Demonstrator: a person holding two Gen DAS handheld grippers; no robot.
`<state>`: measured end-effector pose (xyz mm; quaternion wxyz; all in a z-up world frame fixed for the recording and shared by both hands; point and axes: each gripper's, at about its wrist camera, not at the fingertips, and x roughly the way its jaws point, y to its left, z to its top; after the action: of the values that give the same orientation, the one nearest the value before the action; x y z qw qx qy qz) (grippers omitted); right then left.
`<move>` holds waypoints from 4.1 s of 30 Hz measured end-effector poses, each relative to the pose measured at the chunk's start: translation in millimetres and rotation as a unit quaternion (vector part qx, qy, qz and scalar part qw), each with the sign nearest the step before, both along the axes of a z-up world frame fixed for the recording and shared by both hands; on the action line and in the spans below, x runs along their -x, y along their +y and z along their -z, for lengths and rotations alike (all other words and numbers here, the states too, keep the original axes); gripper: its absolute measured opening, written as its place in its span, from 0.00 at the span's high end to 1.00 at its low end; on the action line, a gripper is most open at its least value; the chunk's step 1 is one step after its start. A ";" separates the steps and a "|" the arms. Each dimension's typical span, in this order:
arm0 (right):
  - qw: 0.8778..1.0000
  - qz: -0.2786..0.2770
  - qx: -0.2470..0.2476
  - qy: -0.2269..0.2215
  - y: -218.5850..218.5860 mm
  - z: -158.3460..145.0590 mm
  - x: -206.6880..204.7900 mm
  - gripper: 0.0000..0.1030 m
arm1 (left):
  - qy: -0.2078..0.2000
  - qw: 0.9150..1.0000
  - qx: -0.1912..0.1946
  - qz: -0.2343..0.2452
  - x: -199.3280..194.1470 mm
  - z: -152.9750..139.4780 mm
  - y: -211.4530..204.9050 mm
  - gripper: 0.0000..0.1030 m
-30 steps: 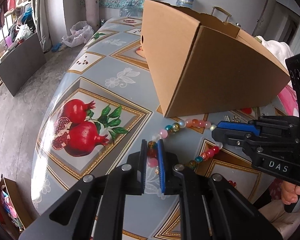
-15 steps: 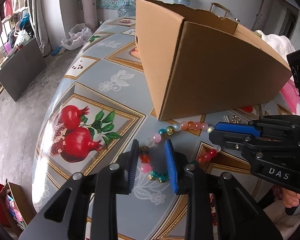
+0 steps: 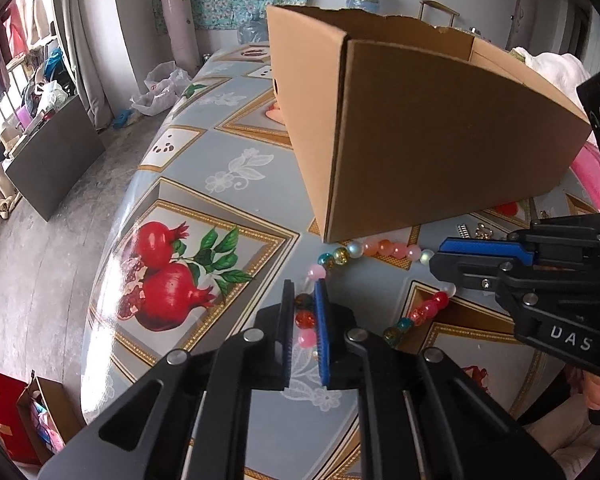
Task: Organize jewelry
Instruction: 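Lift the bead necklace with the left gripper toward the box, then lower the necklace into the box and open the left gripper, then withdraw the left gripper from the box toward the gold clips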
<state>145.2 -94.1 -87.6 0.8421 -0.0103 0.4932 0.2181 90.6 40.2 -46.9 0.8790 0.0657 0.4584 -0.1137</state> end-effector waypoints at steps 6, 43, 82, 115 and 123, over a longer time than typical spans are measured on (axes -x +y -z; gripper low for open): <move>1.000 0.001 -0.004 -0.013 -1.5 -6.7 6.6 0.92 | -0.021 1.000 0.000 0.004 8.5 -14.2 1.5 0.91; 0.991 -0.005 -0.094 -0.100 -45.9 -120.3 -54.6 0.92 | -0.142 0.983 0.050 0.104 -54.6 -170.5 -50.1 0.91; 0.983 0.045 -0.137 -0.111 -63.4 -110.4 9.7 0.53 | -0.114 0.988 0.092 0.052 -0.7 -139.5 -9.7 0.63; 0.977 0.171 -0.126 -0.007 -137.4 -30.2 19.6 0.69 | -0.044 0.996 0.034 0.065 3.5 -28.8 -38.8 0.61; 0.968 0.190 -0.162 0.006 -146.2 -28.0 -2.2 0.71 | -0.044 0.997 0.045 0.050 -23.0 -30.4 -34.1 0.61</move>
<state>147.4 -240.3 -59.6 0.8556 0.2215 0.4491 0.1314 113.6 6.2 -16.5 0.8937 0.0536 0.4095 -0.1751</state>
